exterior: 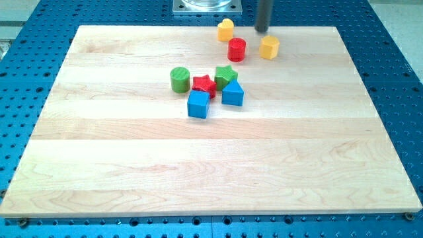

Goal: Move the yellow heart to the top left of the red star

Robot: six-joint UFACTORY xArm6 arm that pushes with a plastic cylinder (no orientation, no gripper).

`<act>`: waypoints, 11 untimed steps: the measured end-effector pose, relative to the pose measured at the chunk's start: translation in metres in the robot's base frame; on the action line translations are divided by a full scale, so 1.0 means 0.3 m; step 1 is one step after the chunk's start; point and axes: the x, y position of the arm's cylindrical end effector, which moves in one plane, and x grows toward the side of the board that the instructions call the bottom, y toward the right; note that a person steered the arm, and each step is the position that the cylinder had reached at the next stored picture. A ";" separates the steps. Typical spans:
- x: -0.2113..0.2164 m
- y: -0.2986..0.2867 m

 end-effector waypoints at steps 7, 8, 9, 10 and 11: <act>0.420 -0.584; 0.246 -0.614; 0.355 -0.582; 0.516 -0.503; 0.419 -0.498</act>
